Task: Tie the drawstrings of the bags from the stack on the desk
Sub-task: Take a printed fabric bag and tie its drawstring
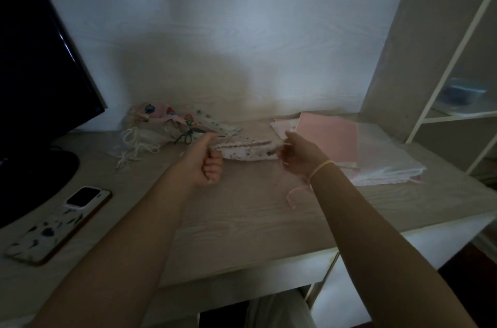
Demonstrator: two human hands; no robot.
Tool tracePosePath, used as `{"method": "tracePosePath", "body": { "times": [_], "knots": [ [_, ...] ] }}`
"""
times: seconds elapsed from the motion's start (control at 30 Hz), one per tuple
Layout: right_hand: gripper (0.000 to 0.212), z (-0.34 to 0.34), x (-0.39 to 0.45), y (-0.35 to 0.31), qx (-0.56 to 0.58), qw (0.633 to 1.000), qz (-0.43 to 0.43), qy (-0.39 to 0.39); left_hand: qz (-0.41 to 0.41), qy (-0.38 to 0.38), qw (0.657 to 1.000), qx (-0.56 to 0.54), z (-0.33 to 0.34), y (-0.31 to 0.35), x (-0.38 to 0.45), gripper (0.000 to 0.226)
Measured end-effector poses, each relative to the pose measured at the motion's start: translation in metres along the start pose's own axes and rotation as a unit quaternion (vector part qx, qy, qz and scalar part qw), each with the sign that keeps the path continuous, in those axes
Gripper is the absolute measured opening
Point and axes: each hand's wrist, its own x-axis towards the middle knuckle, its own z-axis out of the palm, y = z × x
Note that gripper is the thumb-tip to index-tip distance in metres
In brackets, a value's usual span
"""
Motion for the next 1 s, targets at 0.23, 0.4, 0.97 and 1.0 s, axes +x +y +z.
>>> {"method": "tracePosePath", "body": {
  "times": [0.23, 0.4, 0.97, 1.0],
  "knots": [
    [0.043, -0.024, 0.007, -0.015, 0.299, 0.952, -0.020, 0.064, 0.059, 0.076, 0.967, -0.236, -0.022, -0.019, 0.010, 0.044],
    [0.033, -0.018, -0.003, -0.016, 0.326, 0.942, -0.075, 0.023, 0.103, 0.121, 0.975, -0.154, -0.013, -0.013, 0.011, 0.034],
    [0.010, 0.021, -0.012, -0.023, 0.280, 0.955, -0.078, -0.061, 0.289, 0.064, 0.950, 0.103, 0.056, -0.002, 0.001, 0.027],
    [0.007, 0.021, -0.008, -0.019, 0.230, 0.970, -0.067, -0.038, 0.292, 0.107, 0.939, 0.144, 0.055, -0.004, 0.002, 0.028]
  ]
}}
